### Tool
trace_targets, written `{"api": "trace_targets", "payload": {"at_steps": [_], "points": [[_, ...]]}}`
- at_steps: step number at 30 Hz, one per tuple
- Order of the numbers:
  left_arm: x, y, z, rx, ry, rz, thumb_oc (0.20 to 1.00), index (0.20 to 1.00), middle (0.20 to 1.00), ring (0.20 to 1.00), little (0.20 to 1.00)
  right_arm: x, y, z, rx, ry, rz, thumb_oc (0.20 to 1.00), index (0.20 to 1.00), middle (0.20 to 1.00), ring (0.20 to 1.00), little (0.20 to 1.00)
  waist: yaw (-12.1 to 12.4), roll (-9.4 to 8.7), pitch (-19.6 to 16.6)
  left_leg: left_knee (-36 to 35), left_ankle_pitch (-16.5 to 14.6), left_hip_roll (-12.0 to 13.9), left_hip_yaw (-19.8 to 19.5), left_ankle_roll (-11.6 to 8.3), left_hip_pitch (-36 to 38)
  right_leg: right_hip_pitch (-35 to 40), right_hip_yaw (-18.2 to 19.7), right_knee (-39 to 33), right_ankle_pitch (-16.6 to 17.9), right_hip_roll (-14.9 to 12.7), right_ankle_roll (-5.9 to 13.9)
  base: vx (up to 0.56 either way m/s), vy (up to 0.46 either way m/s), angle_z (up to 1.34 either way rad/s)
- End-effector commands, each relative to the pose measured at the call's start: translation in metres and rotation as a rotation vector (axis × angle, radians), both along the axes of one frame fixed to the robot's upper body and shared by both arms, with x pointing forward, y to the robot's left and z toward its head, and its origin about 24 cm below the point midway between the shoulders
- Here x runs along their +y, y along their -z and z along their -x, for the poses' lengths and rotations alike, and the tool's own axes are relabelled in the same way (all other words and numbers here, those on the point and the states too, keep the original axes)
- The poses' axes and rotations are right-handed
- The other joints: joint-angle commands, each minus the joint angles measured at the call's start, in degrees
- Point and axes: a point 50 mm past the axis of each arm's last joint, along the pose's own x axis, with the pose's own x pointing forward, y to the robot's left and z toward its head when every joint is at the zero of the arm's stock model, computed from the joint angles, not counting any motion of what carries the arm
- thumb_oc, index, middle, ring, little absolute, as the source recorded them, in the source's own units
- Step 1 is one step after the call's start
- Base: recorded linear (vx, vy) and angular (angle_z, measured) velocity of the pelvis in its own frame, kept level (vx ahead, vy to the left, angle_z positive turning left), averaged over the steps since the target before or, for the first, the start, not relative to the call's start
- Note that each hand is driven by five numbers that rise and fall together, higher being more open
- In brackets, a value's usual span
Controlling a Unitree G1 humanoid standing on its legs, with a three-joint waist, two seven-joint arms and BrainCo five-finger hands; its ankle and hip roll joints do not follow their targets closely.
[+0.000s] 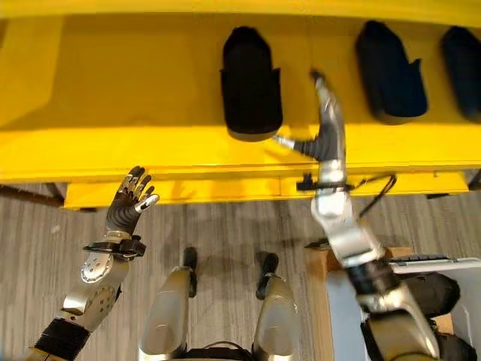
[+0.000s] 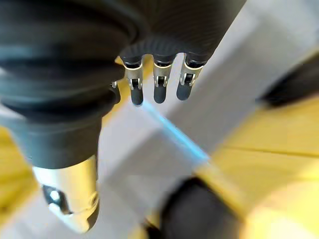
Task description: Move parts from the plastic box to the shelf.
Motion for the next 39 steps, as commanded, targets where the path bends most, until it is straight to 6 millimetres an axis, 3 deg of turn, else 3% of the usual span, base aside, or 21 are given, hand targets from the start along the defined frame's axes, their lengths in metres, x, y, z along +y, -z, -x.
{"api": "trace_targets", "payload": {"at_steps": [1, 8, 18, 30, 39], "points": [[-0.005, -0.007, 0.004, -0.068, 0.023, -0.063, 1.0, 1.0, 1.0, 1.0, 1.0, 0.01, -0.04, 0.001, -0.185, -0.029, 0.19, 1.0, 1.0, 1.0, 1.0, 1.0, 0.79, -0.01, -3.47, -1.69, 1.36, 2.13, -1.09, -0.37, 0.37, 2.09, -0.79, 4.36, -3.3, 0.24, 1.47, 0.02, -0.007, -0.2], [-0.01, 0.0, 0.004, -0.056, 0.001, -0.074, 1.0, 1.0, 1.0, 1.0, 1.0, 0.033, 0.008, 0.004, -0.052, -0.067, 0.355, 1.0, 1.0, 1.0, 1.0, 1.0, -0.5, -0.93, -4.48, -0.83, 0.37, 2.99, 0.09, -0.48, 1.21, 2.16, 0.64, 4.02, -3.0, 0.57, 1.66, 0.01, 0.01, -0.06], [-0.007, 0.0, 0.001, -0.063, -0.056, -0.07, 1.0, 1.0, 1.0, 1.0, 1.0, 0.047, 0.048, -0.011, 0.092, -0.053, 0.508, 1.0, 1.0, 1.0, 1.0, 1.0, 0.06, -1.06, -4.06, -0.51, 0.34, 3.01, 0.42, -0.52, 0.45, 1.39, 1.02, 3.9, -2.73, 0.56, 1.56, 0.0, -0.001, -0.06], [-0.009, -0.002, -0.001, -0.076, -0.062, -0.051, 1.0, 1.0, 1.0, 1.0, 1.0, 0.056, 0.068, -0.028, 0.189, -0.022, 0.538, 1.0, 1.0, 1.0, 1.0, 1.0, 1.23, -0.62, -3.27, -0.78, 0.81, 2.41, -0.13, -0.52, -0.7, 1.19, 0.25, 3.79, -2.41, -0.08, 1.43, 0.0, 0.0, 0.01], [-0.012, -0.003, -0.001, -0.079, -0.047, -0.037, 1.0, 1.0, 1.0, 1.0, 1.0, 0.065, 0.058, -0.042, 0.172, -0.009, 0.517, 1.0, 1.0, 1.0, 1.0, 1.0, 2.31, -0.15, -2.25, -1.02, 1.13, 1.9, -0.41, -0.34, -1.26, 0.96, -0.17, 4.12, -2.15, -0.53, 1.45, 0.01, 0.004, 0.07]]}}
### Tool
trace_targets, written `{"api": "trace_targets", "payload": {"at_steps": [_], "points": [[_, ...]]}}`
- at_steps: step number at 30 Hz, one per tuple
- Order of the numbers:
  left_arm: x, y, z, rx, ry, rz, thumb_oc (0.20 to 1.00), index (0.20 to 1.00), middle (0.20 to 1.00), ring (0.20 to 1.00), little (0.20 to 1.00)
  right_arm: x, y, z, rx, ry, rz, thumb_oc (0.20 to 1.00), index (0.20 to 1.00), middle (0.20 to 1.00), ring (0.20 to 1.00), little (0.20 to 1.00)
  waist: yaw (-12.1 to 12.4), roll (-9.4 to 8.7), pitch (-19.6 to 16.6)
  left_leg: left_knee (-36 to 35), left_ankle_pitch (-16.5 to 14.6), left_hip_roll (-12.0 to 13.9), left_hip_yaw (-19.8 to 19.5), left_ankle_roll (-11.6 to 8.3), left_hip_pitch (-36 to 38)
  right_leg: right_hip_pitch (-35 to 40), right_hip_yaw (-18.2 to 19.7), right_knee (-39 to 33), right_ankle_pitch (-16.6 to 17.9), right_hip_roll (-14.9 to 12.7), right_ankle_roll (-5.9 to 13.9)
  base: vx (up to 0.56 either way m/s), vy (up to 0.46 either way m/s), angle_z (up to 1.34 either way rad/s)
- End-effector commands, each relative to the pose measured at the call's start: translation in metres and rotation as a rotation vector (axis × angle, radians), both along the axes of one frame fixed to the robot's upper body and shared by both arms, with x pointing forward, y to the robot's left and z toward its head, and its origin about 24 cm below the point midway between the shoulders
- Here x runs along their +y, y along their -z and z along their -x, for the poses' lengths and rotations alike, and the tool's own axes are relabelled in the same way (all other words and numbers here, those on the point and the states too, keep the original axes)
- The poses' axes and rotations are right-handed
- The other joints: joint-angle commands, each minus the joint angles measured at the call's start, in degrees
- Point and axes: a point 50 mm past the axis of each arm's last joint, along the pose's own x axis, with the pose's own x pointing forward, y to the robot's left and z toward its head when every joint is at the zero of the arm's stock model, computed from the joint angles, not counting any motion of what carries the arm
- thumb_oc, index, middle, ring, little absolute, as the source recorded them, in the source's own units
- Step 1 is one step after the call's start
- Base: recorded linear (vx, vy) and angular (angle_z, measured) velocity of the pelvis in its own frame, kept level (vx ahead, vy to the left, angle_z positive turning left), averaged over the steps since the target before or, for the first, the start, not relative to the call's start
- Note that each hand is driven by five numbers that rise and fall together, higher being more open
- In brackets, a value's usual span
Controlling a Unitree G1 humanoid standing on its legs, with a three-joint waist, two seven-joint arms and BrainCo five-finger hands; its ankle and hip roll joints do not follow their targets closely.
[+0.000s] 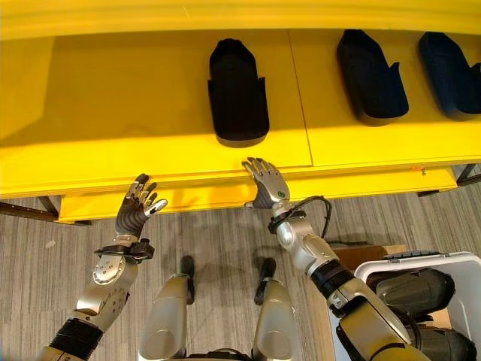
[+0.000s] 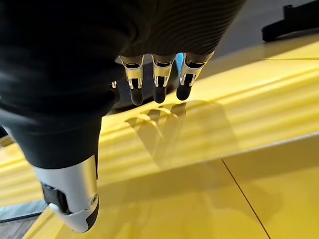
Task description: Move parts from the plastic box to the shelf.
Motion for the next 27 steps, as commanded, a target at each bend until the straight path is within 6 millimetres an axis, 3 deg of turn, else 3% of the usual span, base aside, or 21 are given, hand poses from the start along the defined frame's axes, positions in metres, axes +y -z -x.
{"api": "trace_targets", "payload": {"at_steps": [1, 9, 27], "points": [[-0.005, -0.018, 0.003, -0.116, 0.01, 0.009, 1.0, 1.0, 1.0, 1.0, 1.0, 0.015, -0.021, -0.005, -0.088, -0.026, -0.072, 1.0, 1.0, 1.0, 1.0, 1.0, 1.16, -0.77, 0.32, -1.29, 1.71, 0.47, -0.65, -0.09, 0.44, 3.17, -0.83, 3.39, -1.55, -1.34, 2.04, 0.01, 0.006, 0.09], [-0.004, -0.021, 0.002, -0.129, 0.006, 0.003, 1.0, 1.0, 1.0, 1.0, 1.0, 0.019, -0.03, -0.016, -0.104, -0.013, -0.076, 1.0, 1.0, 1.0, 1.0, 1.0, 1.95, -0.33, 0.83, -1.27, 1.85, 0.07, -0.87, 0.07, -0.21, 2.86, -1.31, 3.84, -1.55, -1.73, 2.0, 0.0, 0.003, 0.02], [-0.008, -0.026, 0.0, -0.145, 0.044, 0.004, 1.0, 1.0, 1.0, 1.0, 1.0, 0.003, -0.053, -0.045, -0.129, 0.115, -0.064, 1.0, 1.0, 1.0, 1.0, 1.0, 3.64, 0.91, 2.19, -0.92, 1.86, -0.62, -1.48, 0.35, -1.2, 1.85, -1.75, 5.56, -2.08, -2.36, 1.95, 0.0, 0.001, 0.02]]}}
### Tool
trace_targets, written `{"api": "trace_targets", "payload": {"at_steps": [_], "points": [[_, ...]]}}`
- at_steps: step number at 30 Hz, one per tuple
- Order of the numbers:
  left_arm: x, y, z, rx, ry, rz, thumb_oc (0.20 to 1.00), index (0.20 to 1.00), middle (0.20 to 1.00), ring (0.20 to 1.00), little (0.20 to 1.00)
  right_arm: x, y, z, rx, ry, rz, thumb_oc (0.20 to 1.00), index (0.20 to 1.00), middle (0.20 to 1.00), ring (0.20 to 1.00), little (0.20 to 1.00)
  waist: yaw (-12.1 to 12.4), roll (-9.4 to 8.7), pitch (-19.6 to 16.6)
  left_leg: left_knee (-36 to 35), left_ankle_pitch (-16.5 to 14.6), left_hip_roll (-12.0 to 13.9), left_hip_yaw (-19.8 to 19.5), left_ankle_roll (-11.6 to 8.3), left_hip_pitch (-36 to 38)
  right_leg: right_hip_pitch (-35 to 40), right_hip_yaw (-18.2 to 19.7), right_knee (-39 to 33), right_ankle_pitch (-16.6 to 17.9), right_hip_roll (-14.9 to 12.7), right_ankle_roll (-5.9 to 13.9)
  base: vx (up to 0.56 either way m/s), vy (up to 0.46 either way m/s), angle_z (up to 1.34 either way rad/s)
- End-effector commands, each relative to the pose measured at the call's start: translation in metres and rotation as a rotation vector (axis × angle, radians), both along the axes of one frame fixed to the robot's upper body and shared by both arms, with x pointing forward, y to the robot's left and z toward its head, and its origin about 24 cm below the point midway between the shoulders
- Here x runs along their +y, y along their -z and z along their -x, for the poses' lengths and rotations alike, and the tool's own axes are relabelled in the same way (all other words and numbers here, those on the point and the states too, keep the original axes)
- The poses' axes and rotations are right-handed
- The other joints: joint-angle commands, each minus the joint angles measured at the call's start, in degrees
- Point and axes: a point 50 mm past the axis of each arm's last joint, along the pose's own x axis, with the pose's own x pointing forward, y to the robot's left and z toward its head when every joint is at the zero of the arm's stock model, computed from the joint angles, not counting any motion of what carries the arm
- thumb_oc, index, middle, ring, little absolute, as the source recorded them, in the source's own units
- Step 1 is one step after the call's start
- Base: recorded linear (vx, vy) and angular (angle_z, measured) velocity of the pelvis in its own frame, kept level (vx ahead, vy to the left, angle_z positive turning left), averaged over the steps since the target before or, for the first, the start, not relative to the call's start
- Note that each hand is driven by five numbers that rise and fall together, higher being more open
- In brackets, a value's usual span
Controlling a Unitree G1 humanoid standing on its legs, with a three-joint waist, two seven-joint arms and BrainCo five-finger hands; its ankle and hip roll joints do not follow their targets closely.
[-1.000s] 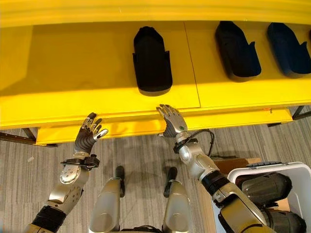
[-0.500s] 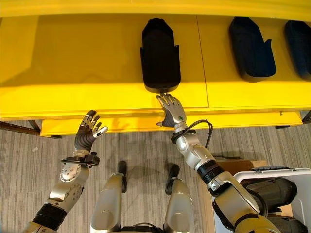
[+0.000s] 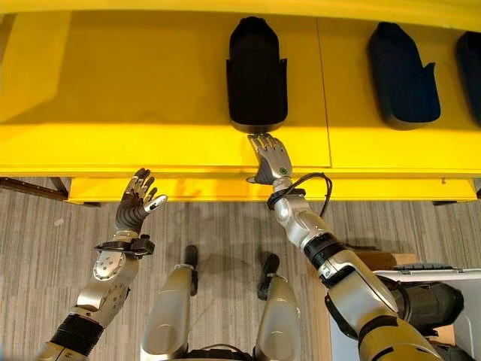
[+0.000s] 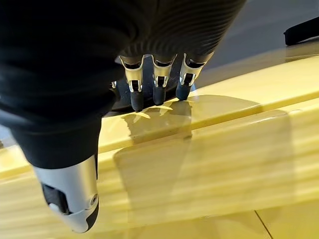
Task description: Move parts from the plastic box to the shelf.
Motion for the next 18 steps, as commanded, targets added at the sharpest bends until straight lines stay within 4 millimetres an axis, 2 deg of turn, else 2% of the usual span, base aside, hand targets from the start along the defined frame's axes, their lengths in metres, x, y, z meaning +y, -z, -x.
{"api": "trace_targets", "payload": {"at_steps": [1, 9, 11, 16, 18], "points": [[-0.006, -0.02, 0.004, -0.116, 0.037, 0.007, 1.0, 1.0, 1.0, 1.0, 1.0, 0.005, -0.021, -0.009, -0.043, 0.011, -0.045, 1.0, 1.0, 1.0, 1.0, 1.0, 1.18, -0.01, -0.18, -1.06, 1.33, 0.1, -0.05, 0.66, -0.16, 2.98, -0.45, 2.67, -0.59, -1.12, 2.22, 0.0, -0.002, 0.05], [-0.005, -0.022, 0.004, -0.123, 0.042, 0.009, 1.0, 1.0, 1.0, 1.0, 1.0, 0.002, -0.037, -0.019, -0.071, 0.032, -0.026, 1.0, 1.0, 1.0, 1.0, 1.0, 1.64, 0.63, 0.19, -0.55, 1.29, 0.1, -0.2, 0.7, -0.82, 1.88, -0.21, 3.91, -0.87, -1.39, 2.14, 0.0, -0.001, 0.03], [-0.002, -0.022, 0.005, -0.127, 0.034, 0.009, 1.0, 1.0, 1.0, 1.0, 1.0, 0.003, -0.05, -0.023, -0.101, 0.033, -0.018, 1.0, 1.0, 1.0, 1.0, 1.0, 1.73, 0.71, 0.34, -0.3, 1.24, 0.15, -0.14, 0.76, -1.0, 1.53, 0.03, 4.15, -0.8, -1.31, 1.98, 0.0, 0.0, 0.0], [0.0, -0.022, 0.007, -0.127, 0.028, 0.011, 1.0, 1.0, 1.0, 1.0, 1.0, 0.002, -0.054, -0.023, -0.11, 0.033, -0.023, 1.0, 1.0, 1.0, 1.0, 1.0, 1.8, 0.81, 0.42, -0.02, 1.1, 0.08, -0.07, 0.81, -1.13, 1.25, 0.21, 4.43, -0.79, -1.4, 1.97, 0.0, 0.0, 0.0], [0.0, -0.021, 0.007, -0.122, 0.026, 0.009, 1.0, 1.0, 1.0, 1.0, 1.0, 0.001, -0.049, -0.021, -0.096, 0.032, -0.028, 1.0, 1.0, 1.0, 1.0, 1.0, 1.65, 0.83, 0.48, -0.02, 1.12, 0.07, 0.02, 0.81, -1.14, 1.18, 0.34, 4.45, -0.8, -1.39, 1.97, 0.0, 0.0, 0.0]]}}
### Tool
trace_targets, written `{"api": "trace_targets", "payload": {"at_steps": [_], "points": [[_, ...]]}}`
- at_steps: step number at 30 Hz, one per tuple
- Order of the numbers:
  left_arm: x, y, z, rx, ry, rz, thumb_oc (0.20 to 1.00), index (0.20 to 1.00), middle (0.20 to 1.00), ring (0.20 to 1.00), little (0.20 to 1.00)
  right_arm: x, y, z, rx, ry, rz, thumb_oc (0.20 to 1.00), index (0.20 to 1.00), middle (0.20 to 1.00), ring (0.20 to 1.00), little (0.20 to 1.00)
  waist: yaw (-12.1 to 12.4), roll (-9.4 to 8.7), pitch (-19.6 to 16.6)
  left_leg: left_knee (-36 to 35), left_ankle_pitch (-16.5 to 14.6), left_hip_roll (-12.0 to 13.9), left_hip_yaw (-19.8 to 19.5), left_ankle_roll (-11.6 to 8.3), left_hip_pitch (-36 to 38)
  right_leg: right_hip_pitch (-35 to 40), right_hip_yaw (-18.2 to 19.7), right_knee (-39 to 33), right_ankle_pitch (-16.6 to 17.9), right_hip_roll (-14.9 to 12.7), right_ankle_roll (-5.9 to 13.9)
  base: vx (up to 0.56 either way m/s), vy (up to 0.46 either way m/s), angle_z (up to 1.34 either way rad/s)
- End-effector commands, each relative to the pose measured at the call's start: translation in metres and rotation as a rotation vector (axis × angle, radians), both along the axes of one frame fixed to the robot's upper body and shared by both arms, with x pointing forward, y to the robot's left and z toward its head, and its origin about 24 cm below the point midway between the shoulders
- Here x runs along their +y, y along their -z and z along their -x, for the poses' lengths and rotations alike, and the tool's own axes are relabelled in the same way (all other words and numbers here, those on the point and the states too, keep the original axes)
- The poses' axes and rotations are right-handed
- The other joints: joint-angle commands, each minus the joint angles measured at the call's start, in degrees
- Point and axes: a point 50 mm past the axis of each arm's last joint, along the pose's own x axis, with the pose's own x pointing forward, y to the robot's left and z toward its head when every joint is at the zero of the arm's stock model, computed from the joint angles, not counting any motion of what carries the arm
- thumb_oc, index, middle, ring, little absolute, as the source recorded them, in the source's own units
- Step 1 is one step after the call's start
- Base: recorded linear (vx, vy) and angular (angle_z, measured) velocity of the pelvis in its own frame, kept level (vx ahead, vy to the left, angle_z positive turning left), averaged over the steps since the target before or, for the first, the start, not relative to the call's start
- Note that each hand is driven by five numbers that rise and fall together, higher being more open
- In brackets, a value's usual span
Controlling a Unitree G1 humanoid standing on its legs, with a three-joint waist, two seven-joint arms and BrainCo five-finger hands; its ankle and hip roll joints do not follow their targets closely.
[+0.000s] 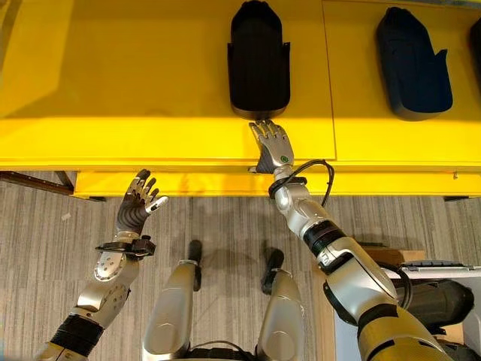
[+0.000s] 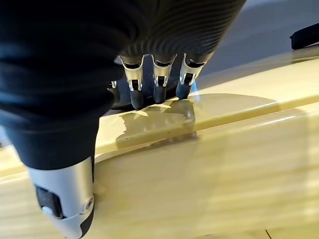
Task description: Move parts from the plastic box to the shelf.
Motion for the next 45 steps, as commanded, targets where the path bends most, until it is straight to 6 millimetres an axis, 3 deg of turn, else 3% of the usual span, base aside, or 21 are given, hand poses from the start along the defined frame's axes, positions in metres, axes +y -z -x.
{"api": "trace_targets", "payload": {"at_steps": [1, 8, 11, 15, 22, 24, 25, 32, 35, 37, 38, 39, 41, 43, 44, 45], "points": [[0.0, -0.023, 0.005, -0.128, 0.017, 0.007, 1.0, 1.0, 1.0, 1.0, 1.0, 0.0, -0.023, -0.009, -0.035, 0.016, -0.067, 1.0, 1.0, 1.0, 1.0, 1.0, 1.64, -0.67, -0.32, -0.78, 0.5, 0.35, 0.62, 1.02, 0.62, 3.73, 0.46, 1.77, 0.31, -0.84, 2.39, 0.0, 0.0, 0.0], [0.001, -0.02, 0.005, -0.118, -0.012, 0.004, 1.0, 1.0, 1.0, 1.0, 1.0, 0.004, 0.021, 0.013, 0.084, -0.031, -0.174, 1.0, 1.0, 1.0, 1.0, 1.0, 0.37, -1.03, -0.31, -1.05, 0.57, 0.86, 0.84, 0.85, 1.06, 3.81, 0.82, 1.33, 0.47, -0.45, 2.44, 0.0, 0.0, 0.0], [0.004, -0.018, 0.006, -0.109, -0.038, -0.003, 1.0, 1.0, 1.0, 1.0, 1.0, 0.003, 0.043, 0.039, 0.132, -0.1, -0.229, 1.0, 1.0, 1.0, 1.0, 1.0, -0.93, -1.47, -1.09, -2.65, 1.13, 1.39, 1.27, 0.62, 2.35, 4.63, 0.94, 0.14, 0.78, -0.04, 2.56, 0.0, 0.0, 0.0], [0.009, -0.017, 0.008, -0.108, -0.052, -0.018, 1.0, 1.0, 1.0, 1.0, 1.0, -0.01, 0.04, 0.058, 0.101, -0.138, -0.255, 1.0, 1.0, 1.0, 1.0, 1.0, -2.32, -1.9, -2.39, -4.9, 2.1, 2.24, 1.81, 0.33, 4.18, 5.59, 1.35, -2.02, 1.4, 0.91, 2.6, 0.01, -0.018, -0.17], [0.019, -0.008, 0.016, -0.072, -0.062, -0.046, 1.0, 1.0, 1.0, 1.0, 1.0, -0.033, 0.015, 0.1, -0.009, -0.245, -0.322, 1.0, 1.0, 1.0, 1.0, 1.0, -5.17, -2.3, -5.58, -12.92, 5.65, 5.42, 4.48, -0.23, 10.72, 8.61, 3.17, -7.39, 2.35, 4.54, 2.47, 0.04, -0.047, -0.29], [0.021, -0.006, 0.019, -0.063, -0.064, -0.052, 1.0, 1.0, 1.0, 1.0, 1.0, -0.038, 0.006, 0.112, -0.035, -0.281, -0.402, 1.0, 1.0, 1.0, 1.0, 1.0, -5.85, -2.27, -6.51, -15.97, 7.09, 6.42, 5.69, -0.43, 13.25, 9.16, 4.01, -8.23, 2.29, 5.79, 2.42, 0.05, -0.106, -0.43], [0.023, -0.003, 0.022, -0.052, -0.063, -0.058, 1.0, 1.0, 1.0, 1.0, 1.0, -0.042, -0.007, 0.124, -0.077, -0.341, -0.494, 1.0, 1.0, 1.0, 1.0, 1.0, -6.86, -2.16, -7.68, -18.93, 8.85, 7.97, 6.91, -0.93, 15.89, 9.64, 4.81, -8.21, 1.45, 7.43, 2.08, 0.03, -0.12, -0.57], [0.024, 0.005, 0.027, -0.023, -0.062, -0.036, 1.0, 1.0, 1.0, 1.0, 1.0, -0.056, -0.025, 0.147, -0.159, -0.411, -0.768, 1.0, 1.0, 1.0, 1.0, 1.0, -8.62, -1.18, -11.41, -27.3, 16.42, 12.8, 10.0, -2.35, 20.05, 8.13, 7.44, -6.83, -1.02, 13.08, -0.48, 0.02, -0.171, -0.35], [0.023, 0.007, 0.028, -0.018, -0.056, -0.024, 1.0, 1.0, 1.0, 1.0, 1.0, -0.056, -0.021, 0.148, -0.135, -0.418, -0.801, 1.0, 1.0, 1.0, 1.0, 1.0, -8.75, -1.19, -12.5, -26.67, 16.87, 13.66, 10.36, -2.24, 20.34, 8.63, 8.64, -8.33, -0.82, 14.63, -1.18, 0.03, -0.17, -0.3], [0.018, 0.009, 0.029, -0.015, -0.031, -0.006, 1.0, 1.0, 1.0, 1.0, 1.0, -0.056, -0.019, 0.148, -0.136, -0.416, -0.853, 1.0, 1.0, 1.0, 1.0, 1.0, -8.38, -1.37, -12.9, -23.42, 16.61, 12.8, 8.64, -1.42, 19.34, 9.69, 10.54, -11.52, 0.44, 15.76, -1.77, 0.03, -0.156, -0.6], [0.01, 0.009, 0.028, -0.019, 0.012, 0.005, 1.0, 1.0, 1.0, 1.0, 1.0, -0.056, -0.014, 0.143, -0.111, -0.409, -0.892, 1.0, 1.0, 1.0, 1.0, 1.0, -7.61, -1.77, -12.56, -17.4, 14.33, 8.68, 3.25, -0.22, 18.01, 11.8, 13.01, -14.98, 1.3, 16.49, -2.41, 0.03, -0.115, -0.86], [0.007, 0.01, 0.028, -0.015, 0.022, 0.008, 1.0, 1.0, 1.0, 1.0, 1.0, -0.055, -0.013, 0.143, -0.102, -0.418, -0.92, 1.0, 1.0, 1.0, 1.0, 1.0, -7.05, -2.03, -12.43, -14.17, 12.99, 5.4, 0.37, 0.36, 16.49, 12.79, 13.93, -16.72, 2.16, 16.65, -2.51, 0.07, -0.156, -0.85], [0.003, 0.011, 0.027, -0.013, 0.038, 0.021, 1.0, 1.0, 1.0, 1.0, 1.0, -0.055, -0.007, 0.141, -0.067, -0.412, -0.947, 1.0, 1.0, 1.0, 1.0, 1.0, -6.8, -2.51, -12.3, -10.39, 7.58, -0.51, -0.61, 2.08, 14.71, 14.65, 14.7, -18.17, 2.31, 16.7, -2.72, 0.08, -0.073, -0.76], [0.002, 0.012, 0.03, -0.006, 0.04, 0.021, 1.0, 1.0, 1.0, 1.0, 1.0, -0.056, 0.001, 0.143, -0.029, -0.393, -0.965, 1.0, 1.0, 1.0, 1.0, 1.0, -6.91, -2.57, -12.86, -11.08, 3.85, -5.12, -0.85, 3.66, 14.59, 15.31, 15.57, -19.27, 3.01, 16.92, -2.56, 0.11, 0.037, -0.6], [0.002, 0.01, 0.032, -0.019, 0.032, 0.027, 1.0, 1.0, 1.0, 1.0, 1.0, -0.057, 0.008, 0.142, 0.001, -0.369, -0.991, 1.0, 1.0, 1.0, 1.0, 1.0, -5.84, -2.28, -13.23, -11.57, 2.24, -11.16, -5.45, 4.6, 14.22, 15.83, 17.44, -19.57, 3.26, 17.62, -2.3, 0.16, 0.109, -0.15], [0.004, 0.009, 0.034, -0.027, 0.025, 0.021, 1.0, 1.0, 1.0, 1.0, 1.0, -0.056, 0.012, 0.139, 0.019, -0.36, -1.014, 1.0, 1.0, 1.0, 1.0, 1.0, -4.78, -1.95, -13.65, -12.5, 3.13, -15.7, -11.03, 4.79, 13.62, 15.98, 19.67, -19.72, 3.81, 19.15, -2.03, 0.15, 0.113, -0.27]]}}
